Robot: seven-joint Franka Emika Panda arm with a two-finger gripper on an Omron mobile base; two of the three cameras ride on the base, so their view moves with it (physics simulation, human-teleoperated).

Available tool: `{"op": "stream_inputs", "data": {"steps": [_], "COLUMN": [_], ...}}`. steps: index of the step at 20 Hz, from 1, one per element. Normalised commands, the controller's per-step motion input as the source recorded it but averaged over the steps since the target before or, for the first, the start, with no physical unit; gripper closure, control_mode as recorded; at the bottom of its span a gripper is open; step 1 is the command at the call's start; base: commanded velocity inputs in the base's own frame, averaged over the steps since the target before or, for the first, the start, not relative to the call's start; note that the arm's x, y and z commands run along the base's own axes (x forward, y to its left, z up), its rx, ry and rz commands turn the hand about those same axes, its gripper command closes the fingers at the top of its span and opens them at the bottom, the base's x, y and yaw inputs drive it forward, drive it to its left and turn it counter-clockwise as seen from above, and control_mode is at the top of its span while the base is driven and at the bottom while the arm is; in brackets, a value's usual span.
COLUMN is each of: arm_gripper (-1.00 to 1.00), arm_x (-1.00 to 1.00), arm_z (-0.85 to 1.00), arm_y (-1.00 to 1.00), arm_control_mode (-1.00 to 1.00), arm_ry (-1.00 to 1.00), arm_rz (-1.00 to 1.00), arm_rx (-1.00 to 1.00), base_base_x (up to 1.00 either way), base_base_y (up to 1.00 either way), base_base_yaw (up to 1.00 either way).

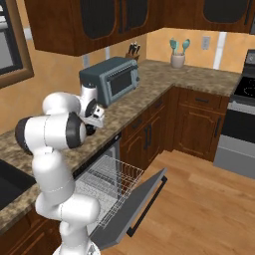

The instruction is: Pick up the cup and bowl from the counter, place them in the dishwasher, and close the dishwasher door.

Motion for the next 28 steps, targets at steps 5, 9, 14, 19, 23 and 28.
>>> {"op": "stream_inputs", "data": {"steps": [5,9,14,19,23,28], "arm_gripper": [-1.00,-1.00,-1.00,-1.00,-1.00,-1.00], "arm_x": [0.38,0.37,0.48,0.52,0.46,0.33], "arm_z": [-0.35,-0.31,-0.33,-0.38,-0.41,-0.36], "arm_y": [0.00,0.00,0.03,0.20,0.19,0.03], "arm_control_mode": [-1.00,-1.00,-1.00,-1.00,-1.00,-1.00], "arm_ry": [0.00,0.00,0.00,0.00,0.00,0.00], "arm_rz": [0.00,0.00,0.00,0.00,0.00,0.00], "arm_rx": [0.00,0.00,0.00,0.00,0.00,0.00], "base_base_x": [0.00,0.00,0.00,0.00,0.00,0.00], "base_base_y": [0.00,0.00,0.00,0.00,0.00,0.00], "base_base_yaw": [0.00,0.00,0.00,0.00,0.00,0.00]}}
